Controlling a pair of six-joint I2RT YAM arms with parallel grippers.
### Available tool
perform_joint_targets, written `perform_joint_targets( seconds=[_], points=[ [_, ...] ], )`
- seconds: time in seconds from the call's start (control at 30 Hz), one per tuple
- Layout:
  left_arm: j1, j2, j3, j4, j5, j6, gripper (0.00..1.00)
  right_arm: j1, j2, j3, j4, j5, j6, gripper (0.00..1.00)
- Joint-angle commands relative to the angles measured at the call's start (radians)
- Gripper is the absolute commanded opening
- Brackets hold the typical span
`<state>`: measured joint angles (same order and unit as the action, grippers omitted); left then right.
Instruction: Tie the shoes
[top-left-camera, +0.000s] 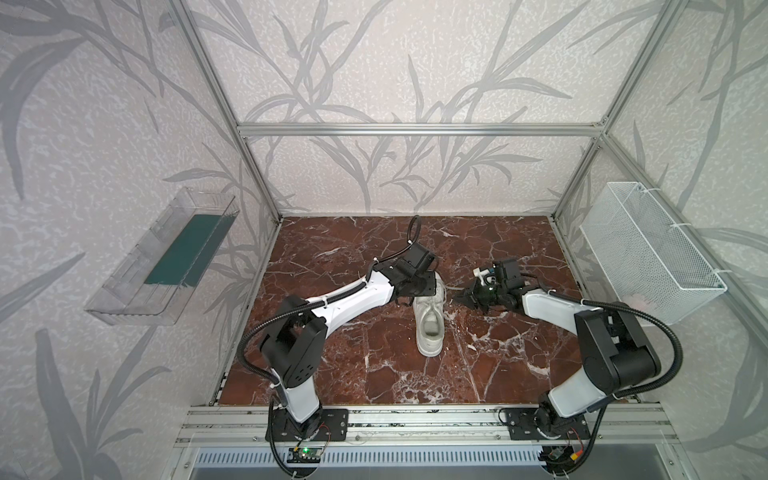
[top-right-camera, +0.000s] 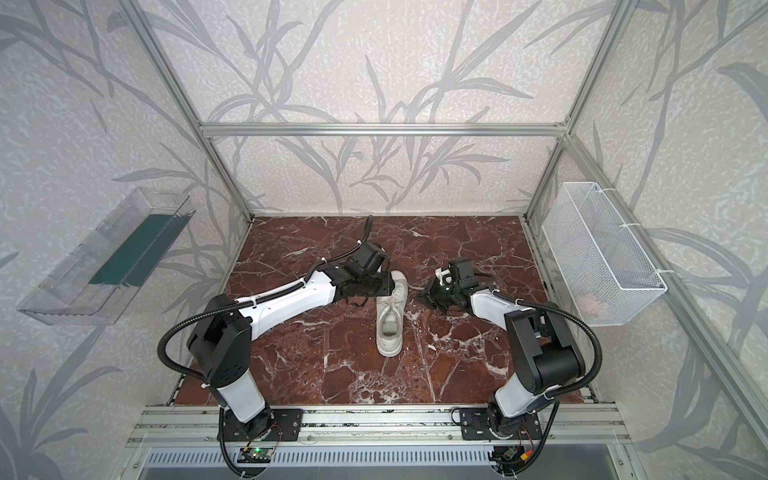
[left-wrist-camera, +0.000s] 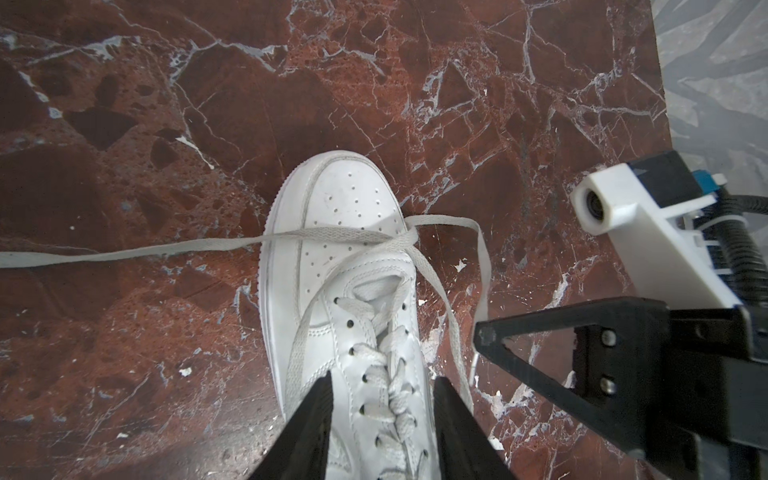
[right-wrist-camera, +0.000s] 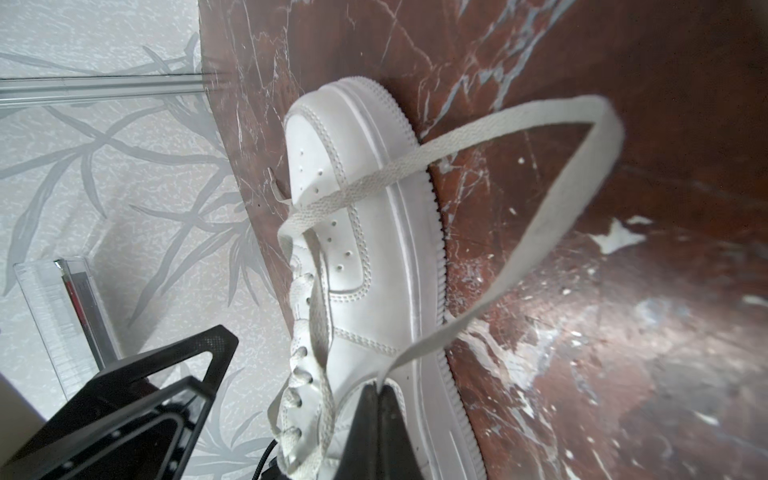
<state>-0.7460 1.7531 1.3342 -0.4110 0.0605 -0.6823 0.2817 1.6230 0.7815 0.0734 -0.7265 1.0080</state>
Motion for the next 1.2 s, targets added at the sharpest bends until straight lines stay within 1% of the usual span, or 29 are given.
perform_joint_targets(
  seconds=[0.0,0.27,0.43,0.57,0.8,0.93,1.17],
  points=[
    [-0.004,-0.033,0.008,-0.012,0.008,-0.005,0.4,0.014,0.034,0.015,0.071,-0.028,0.05,0.01],
    [-0.007,-0.029,0.009,-0.007,0.019,-0.008,0.39,0.021,0.06,0.012,0.209,-0.084,0.142,0.0],
    [-0.008,-0.033,-0.005,-0.001,0.023,-0.011,0.39,0.033,0.078,0.021,0.252,-0.116,0.169,0.0],
    [-0.007,-0.043,-0.026,0.02,0.033,-0.022,0.35,0.04,0.108,0.018,0.301,-0.133,0.195,0.0],
    [-0.007,-0.043,-0.033,0.024,0.046,-0.023,0.3,0.045,0.113,0.012,0.385,-0.155,0.256,0.0],
    [-0.007,-0.045,-0.035,0.023,0.045,-0.025,0.29,0.045,0.104,-0.003,0.419,-0.161,0.282,0.0],
    [-0.007,-0.047,-0.041,0.034,0.064,-0.033,0.29,0.045,0.113,-0.034,0.53,-0.173,0.354,0.0]
  ],
)
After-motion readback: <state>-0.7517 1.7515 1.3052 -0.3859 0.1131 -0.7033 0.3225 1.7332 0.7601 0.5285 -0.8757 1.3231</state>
